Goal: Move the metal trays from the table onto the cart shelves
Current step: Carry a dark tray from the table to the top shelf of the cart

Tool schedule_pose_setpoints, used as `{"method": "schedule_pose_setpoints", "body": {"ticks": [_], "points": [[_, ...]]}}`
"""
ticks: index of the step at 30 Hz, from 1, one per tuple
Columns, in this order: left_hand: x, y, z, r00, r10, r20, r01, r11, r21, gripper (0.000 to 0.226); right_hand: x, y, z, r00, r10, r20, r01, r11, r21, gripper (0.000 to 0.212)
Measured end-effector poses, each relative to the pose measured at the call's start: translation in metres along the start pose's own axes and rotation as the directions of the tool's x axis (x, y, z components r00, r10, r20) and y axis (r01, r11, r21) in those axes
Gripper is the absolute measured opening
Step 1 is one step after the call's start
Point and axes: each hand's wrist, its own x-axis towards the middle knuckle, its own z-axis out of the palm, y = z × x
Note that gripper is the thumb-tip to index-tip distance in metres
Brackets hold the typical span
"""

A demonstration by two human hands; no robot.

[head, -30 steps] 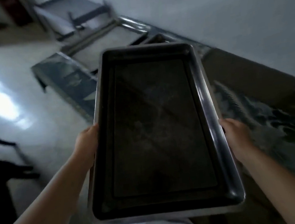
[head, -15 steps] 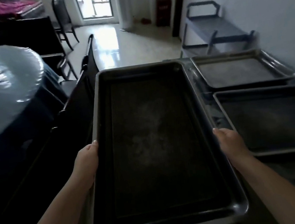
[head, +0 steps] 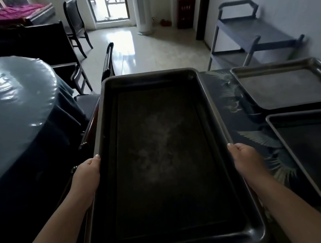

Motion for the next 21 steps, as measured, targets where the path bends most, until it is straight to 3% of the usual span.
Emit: {"method": "schedule_pose_setpoints", "body": {"ticks": [7,21], "points": [[0.076,0.037,0.029,1.000,0.015,0.022,-0.016,0.999,0.040,0.049,0.089,-0.015,0.028,1.000,0.009,0.002,-0.009,0.999,0.032,0.046],[0.270,0.171,0.105,0.998,-0.033,-0.060,0.033,0.999,0.006,0.046,0.377,-0.091,0.054,0.993,-0.058,0.100,0.060,0.998,-0.027,0.045]]}}
